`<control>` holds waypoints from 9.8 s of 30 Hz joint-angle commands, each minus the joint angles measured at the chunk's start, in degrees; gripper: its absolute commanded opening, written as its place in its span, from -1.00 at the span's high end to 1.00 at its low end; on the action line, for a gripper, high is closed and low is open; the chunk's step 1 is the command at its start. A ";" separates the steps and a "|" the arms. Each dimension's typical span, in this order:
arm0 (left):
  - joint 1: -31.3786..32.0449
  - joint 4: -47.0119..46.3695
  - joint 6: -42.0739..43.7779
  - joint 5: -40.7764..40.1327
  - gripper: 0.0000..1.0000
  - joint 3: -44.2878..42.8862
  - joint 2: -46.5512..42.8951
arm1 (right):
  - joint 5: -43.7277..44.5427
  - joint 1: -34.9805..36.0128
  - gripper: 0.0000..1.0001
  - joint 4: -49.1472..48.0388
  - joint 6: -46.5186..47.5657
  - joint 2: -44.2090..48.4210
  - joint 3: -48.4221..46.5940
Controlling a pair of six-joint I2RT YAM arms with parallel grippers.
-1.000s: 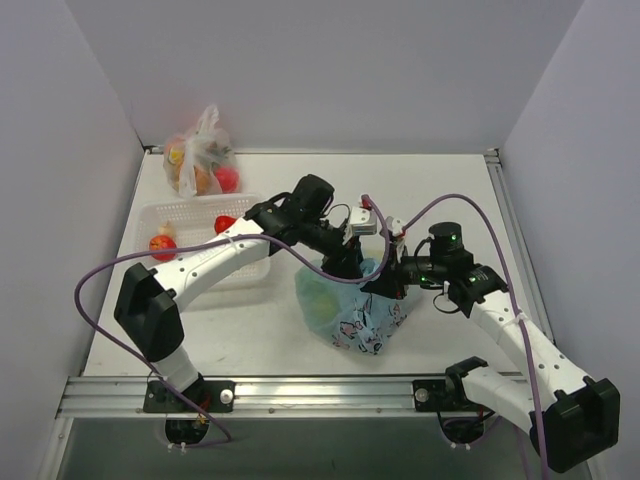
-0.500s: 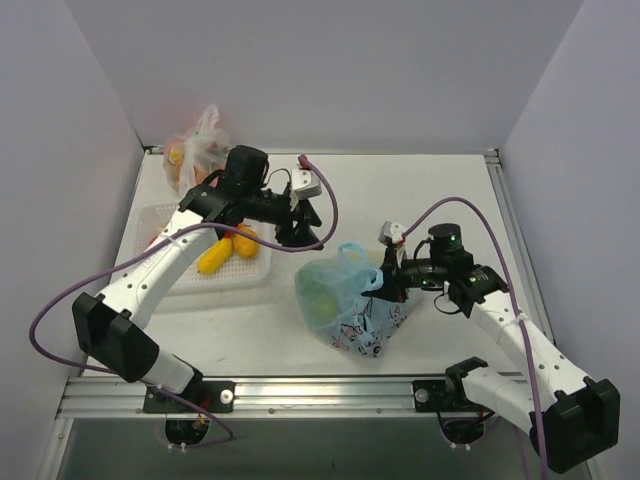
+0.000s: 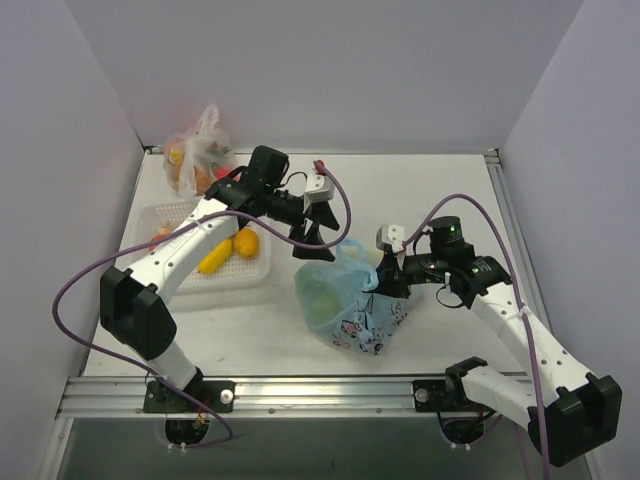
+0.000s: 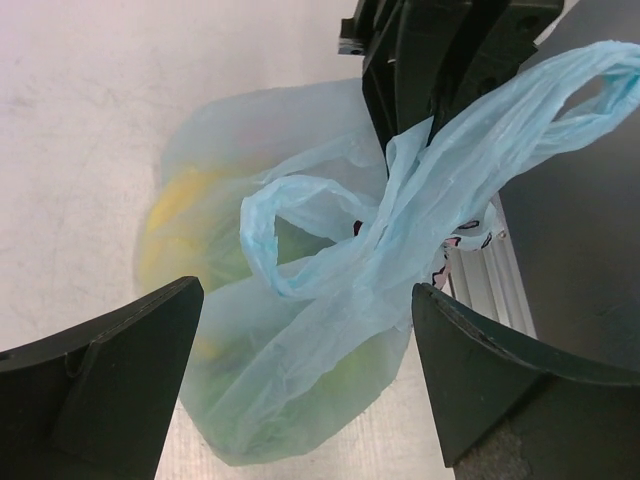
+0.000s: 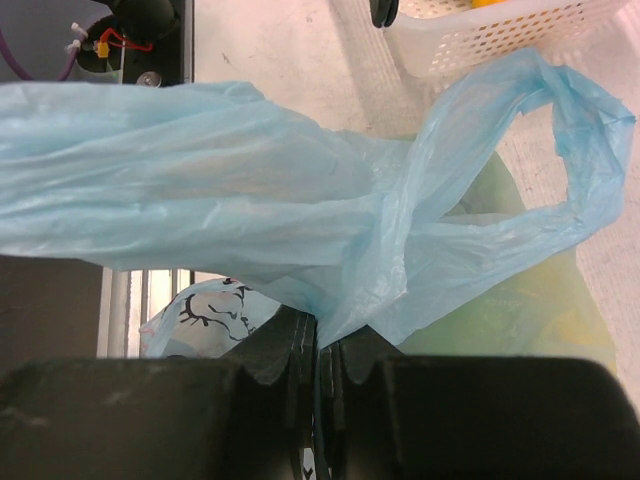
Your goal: Place the fake fruits into the plastic bag and tie a complex knot
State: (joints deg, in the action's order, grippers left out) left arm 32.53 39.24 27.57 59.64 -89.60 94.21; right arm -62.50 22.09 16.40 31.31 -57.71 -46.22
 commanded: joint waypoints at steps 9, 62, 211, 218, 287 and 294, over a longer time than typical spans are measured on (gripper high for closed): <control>1.04 -0.58 11.62 6.02 -0.87 -1.80 3.34 | -3.42 0.41 1.00 4.25 7.01 -1.09 -2.91; 4.13 -22.03 -45.51 -23.26 1.00 -7.41 3.34 | 30.33 -10.38 1.00 -42.25 -106.88 4.01 7.29; 12.38 -50.05 -68.08 -28.17 1.00 22.63 5.63 | 22.80 -6.08 0.53 -22.78 -66.49 12.62 14.41; 12.20 -51.90 -69.94 -27.47 1.00 22.81 5.28 | 12.60 -13.55 -0.54 -0.78 -46.53 11.31 5.71; 12.47 -77.38 -92.78 -17.80 1.00 27.81 7.30 | 4.68 -11.00 -0.55 -42.10 -72.55 -7.34 11.86; 12.29 -80.03 -94.28 -17.36 1.00 28.17 7.56 | -1.48 -18.30 -0.54 -16.15 -57.86 2.94 8.60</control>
State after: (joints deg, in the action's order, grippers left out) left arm 44.34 -34.83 -65.52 39.35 -61.43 102.80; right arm -60.49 5.37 -11.25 -35.35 -59.24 -35.03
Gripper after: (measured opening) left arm 0.023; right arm 0.781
